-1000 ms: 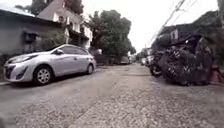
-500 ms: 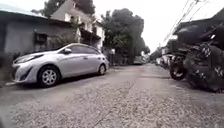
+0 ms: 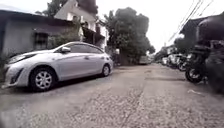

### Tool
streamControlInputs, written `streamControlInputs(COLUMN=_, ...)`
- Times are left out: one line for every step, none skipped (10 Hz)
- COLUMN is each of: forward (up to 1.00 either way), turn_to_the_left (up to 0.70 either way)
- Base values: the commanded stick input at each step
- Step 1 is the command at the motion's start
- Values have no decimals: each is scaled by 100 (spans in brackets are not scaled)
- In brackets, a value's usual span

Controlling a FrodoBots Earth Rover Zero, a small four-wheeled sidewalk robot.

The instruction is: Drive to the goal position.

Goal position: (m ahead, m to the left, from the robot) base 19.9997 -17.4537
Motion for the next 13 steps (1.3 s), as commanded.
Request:
streamControlInputs(forward=100, turn_to_the_left=-27)
streamControlInputs(forward=100, turn_to_the_left=-5)
streamControlInputs(forward=100, turn_to_the_left=0)
streamControlInputs(forward=100, turn_to_the_left=0)
streamControlInputs(forward=100, turn_to_the_left=0)
streamControlInputs(forward=100, turn_to_the_left=0)
streamControlInputs(forward=100, turn_to_the_left=0)
streamControlInputs(forward=100, turn_to_the_left=0)
streamControlInputs(forward=100, turn_to_the_left=0)
streamControlInputs(forward=100, turn_to_the_left=0)
streamControlInputs(forward=100, turn_to_the_left=0)
streamControlInputs(forward=100, turn_to_the_left=0)
streamControlInputs(forward=100, turn_to_the_left=0)
